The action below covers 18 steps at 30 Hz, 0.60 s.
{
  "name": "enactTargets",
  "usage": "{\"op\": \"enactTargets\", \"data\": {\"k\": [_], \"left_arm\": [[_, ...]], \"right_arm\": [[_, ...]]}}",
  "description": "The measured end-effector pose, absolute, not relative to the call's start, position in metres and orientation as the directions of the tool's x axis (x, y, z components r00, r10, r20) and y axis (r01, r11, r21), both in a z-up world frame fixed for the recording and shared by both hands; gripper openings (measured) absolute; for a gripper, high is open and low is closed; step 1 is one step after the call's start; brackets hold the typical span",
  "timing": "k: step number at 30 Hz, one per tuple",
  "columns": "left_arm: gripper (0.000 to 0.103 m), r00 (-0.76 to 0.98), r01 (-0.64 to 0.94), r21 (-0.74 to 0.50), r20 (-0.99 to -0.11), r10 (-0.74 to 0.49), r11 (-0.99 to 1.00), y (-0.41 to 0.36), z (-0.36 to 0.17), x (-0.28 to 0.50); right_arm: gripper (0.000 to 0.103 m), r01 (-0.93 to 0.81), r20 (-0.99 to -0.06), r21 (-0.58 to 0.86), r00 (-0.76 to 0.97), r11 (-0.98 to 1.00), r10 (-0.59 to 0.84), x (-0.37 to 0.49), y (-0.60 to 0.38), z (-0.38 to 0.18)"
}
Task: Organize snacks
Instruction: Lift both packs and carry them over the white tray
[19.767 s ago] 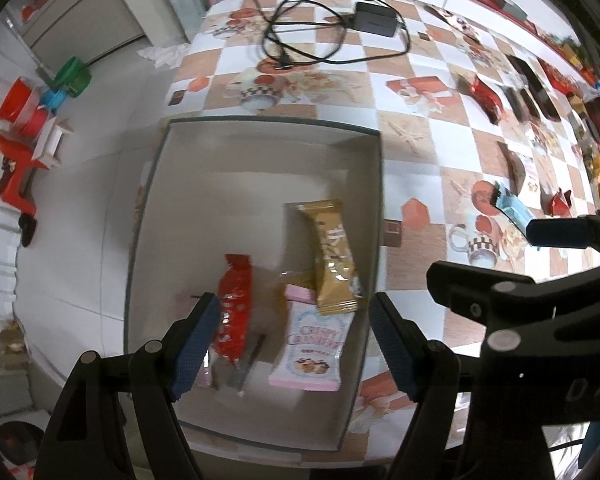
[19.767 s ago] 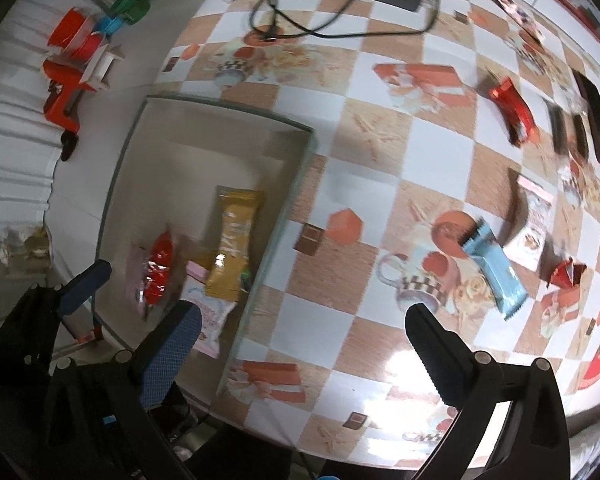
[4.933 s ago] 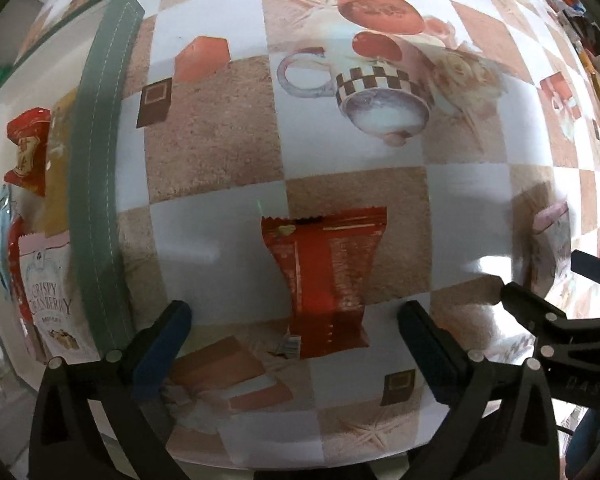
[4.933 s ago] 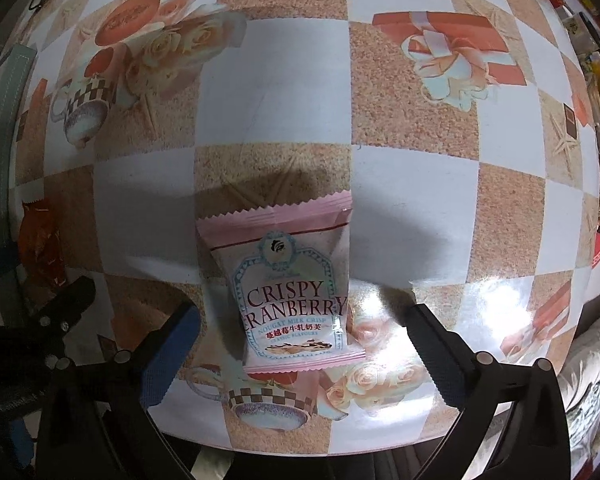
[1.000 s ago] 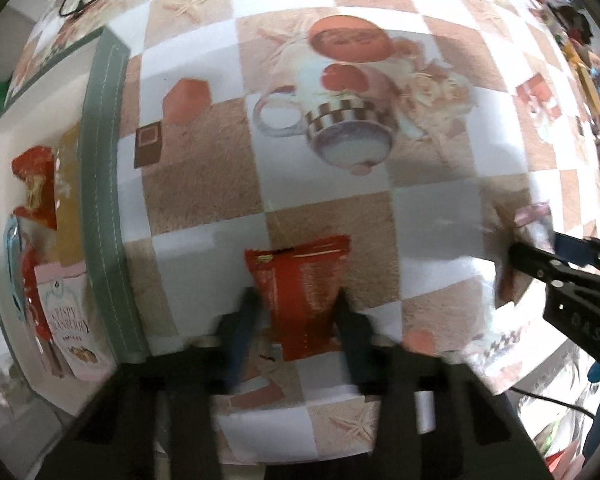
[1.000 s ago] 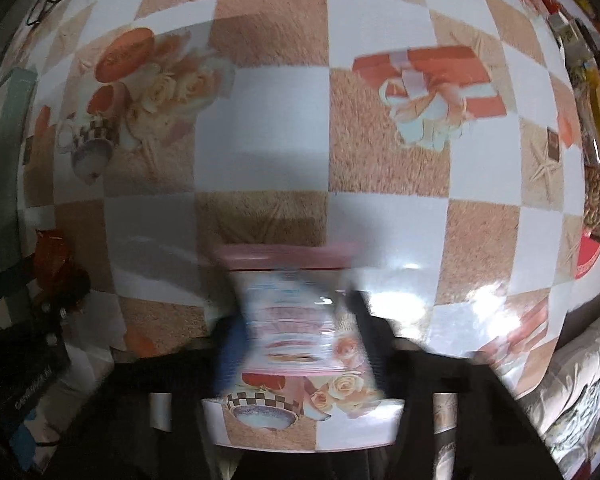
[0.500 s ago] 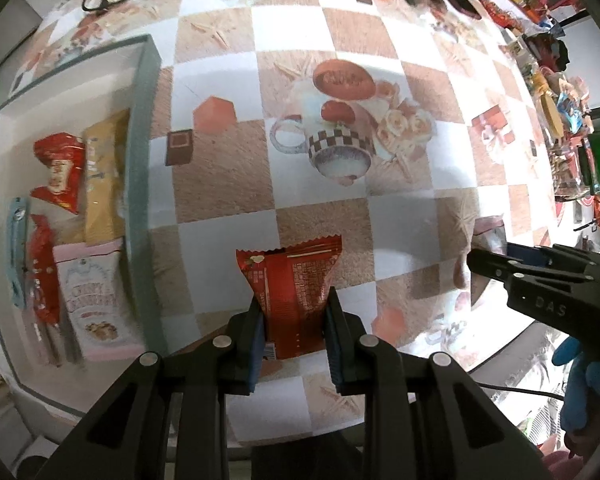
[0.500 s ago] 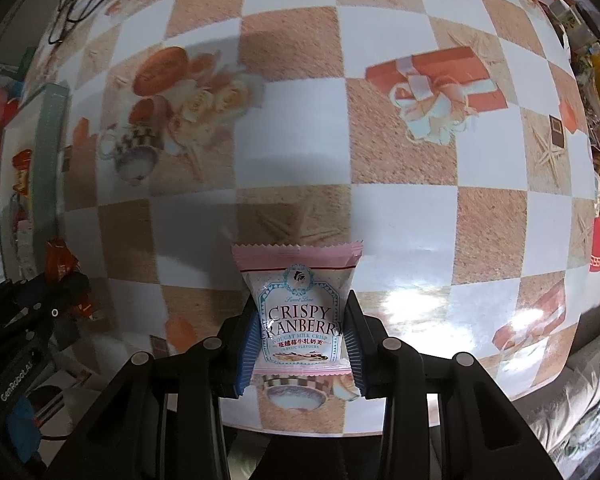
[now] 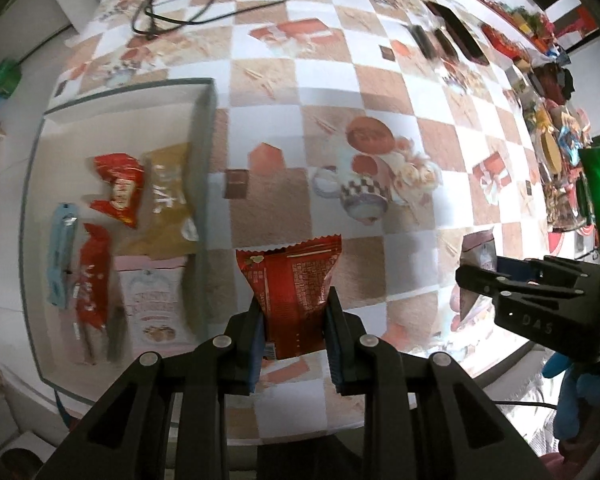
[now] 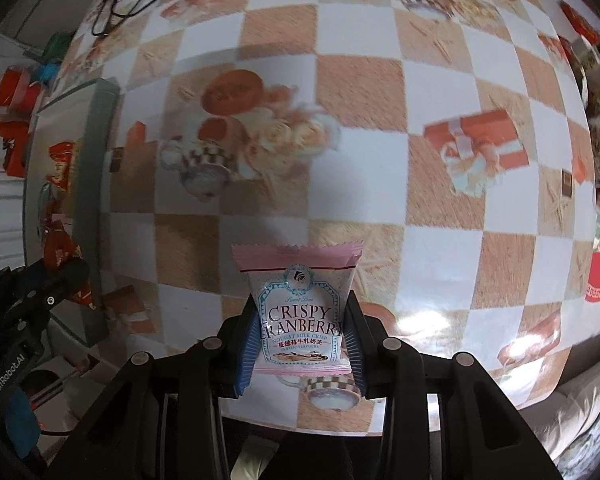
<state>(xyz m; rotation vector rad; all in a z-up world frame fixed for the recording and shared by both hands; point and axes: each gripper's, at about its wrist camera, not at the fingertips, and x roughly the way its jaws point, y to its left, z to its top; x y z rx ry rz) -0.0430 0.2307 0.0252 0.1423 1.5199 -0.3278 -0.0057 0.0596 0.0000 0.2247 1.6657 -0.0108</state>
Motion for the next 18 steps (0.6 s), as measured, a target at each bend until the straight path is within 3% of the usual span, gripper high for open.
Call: {"op": "enactTargets", "data": {"k": [18], "left_arm": [[0.029,0.109,0.126,-0.097,-0.988,-0.111,0.987,0.308,0.04,-0.037]], "right_arm": [[0.04,-0.061,-0.985,0.17,-0.036,0.983,0.169,0.011,0.174,0.028]]}}
